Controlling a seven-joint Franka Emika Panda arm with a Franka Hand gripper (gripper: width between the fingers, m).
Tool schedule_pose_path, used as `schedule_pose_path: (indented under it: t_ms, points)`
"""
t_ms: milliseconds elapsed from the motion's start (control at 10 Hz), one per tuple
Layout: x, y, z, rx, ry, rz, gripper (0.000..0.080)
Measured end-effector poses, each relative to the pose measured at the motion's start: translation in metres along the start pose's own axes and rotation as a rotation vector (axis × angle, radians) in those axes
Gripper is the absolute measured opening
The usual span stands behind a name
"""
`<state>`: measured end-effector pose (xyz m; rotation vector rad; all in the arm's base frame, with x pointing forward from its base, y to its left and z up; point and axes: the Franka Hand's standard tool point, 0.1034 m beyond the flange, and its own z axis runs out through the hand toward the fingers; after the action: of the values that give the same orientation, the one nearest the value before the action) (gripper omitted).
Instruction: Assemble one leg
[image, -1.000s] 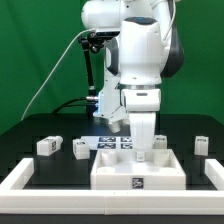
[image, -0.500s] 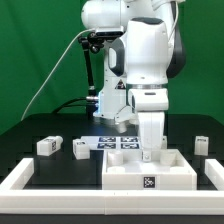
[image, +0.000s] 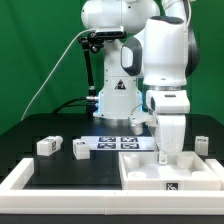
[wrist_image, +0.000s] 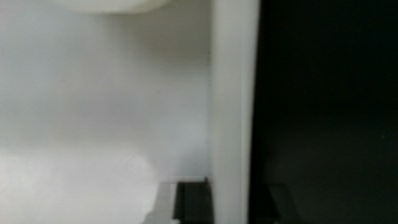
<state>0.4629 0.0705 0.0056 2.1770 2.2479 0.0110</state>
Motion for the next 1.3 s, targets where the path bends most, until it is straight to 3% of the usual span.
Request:
schedule_pose_path:
  t_ms: [500, 900, 1300]
  points:
    - [0.008, 0.013, 0.0, -0.003, 0.003, 0.033, 0.0057]
    - [0.009, 0.02, 0.0, 0.023, -0.013, 0.077, 0.0058]
    - [0.008, 0.021, 0.0, 0.026, -0.016, 0.076, 0.0065]
